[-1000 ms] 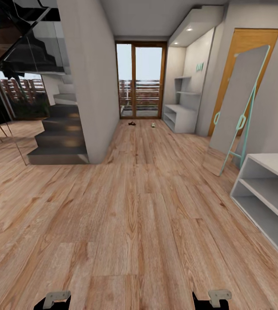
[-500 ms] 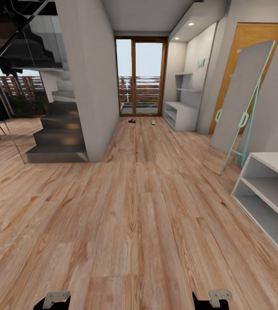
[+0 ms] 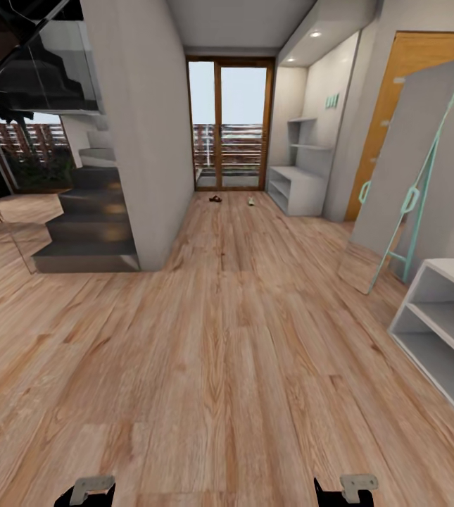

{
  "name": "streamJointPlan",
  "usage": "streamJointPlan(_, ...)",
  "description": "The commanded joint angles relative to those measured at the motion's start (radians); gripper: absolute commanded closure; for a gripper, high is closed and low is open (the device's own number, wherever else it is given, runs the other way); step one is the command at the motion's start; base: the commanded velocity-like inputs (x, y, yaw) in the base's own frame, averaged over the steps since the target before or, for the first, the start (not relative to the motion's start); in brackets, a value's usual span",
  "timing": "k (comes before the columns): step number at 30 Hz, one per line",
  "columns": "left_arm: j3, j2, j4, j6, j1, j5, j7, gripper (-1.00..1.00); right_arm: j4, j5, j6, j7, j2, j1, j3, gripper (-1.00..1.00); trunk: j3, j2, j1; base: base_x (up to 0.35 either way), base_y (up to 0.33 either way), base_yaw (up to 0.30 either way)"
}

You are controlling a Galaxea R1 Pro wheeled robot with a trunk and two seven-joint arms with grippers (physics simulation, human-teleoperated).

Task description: Pick up the two gym shoes and the two sandals from the corridor floor and place them onto the hallstand (shoe rack) in the corridor, making sure they are on the rack and not on the floor. Arrange them so the two gym shoes are next to each other and the two sandals are next to each other.

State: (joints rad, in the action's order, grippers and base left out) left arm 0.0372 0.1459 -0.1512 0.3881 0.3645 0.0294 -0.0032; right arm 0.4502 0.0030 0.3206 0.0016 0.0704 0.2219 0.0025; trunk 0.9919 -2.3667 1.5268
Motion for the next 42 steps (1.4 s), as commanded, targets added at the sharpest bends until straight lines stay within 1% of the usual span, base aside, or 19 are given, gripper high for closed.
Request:
streamJointPlan(1,0.003,0.000,0.001,0.003,0.001,0.003,-0.001,-1.00,-0.001,0.001,0.003,0.000,0.000,0.000,0.000,-1.00,0.001,0.000,0.000,0.338,0.000,0.000)
streamJointPlan(11,0.003,-0.001,0.001,0.003,0.001,0.004,-0.001,-1.00,-0.002,0.002,0.003,0.000,0.000,0.001,0.001,-1.00,0.001,0.000,0.000,0.338,0.000,0.000)
streamJointPlan(22,0.003,0.000,0.001,0.003,0.001,0.005,-0.001,-1.00,-0.025,0.002,0.005,-0.003,0.000,0.001,0.001,-1.00,0.001,0.000,0.000,0.338,0.000,0.000)
streamJointPlan(42,0.004,0.000,0.002,0.003,0.001,0.010,-0.001,-1.00,-0.028,0.002,0.005,0.001,0.000,0.000,0.002,-1.00,0.001,0.000,0.000,0.339,0.000,0.000)
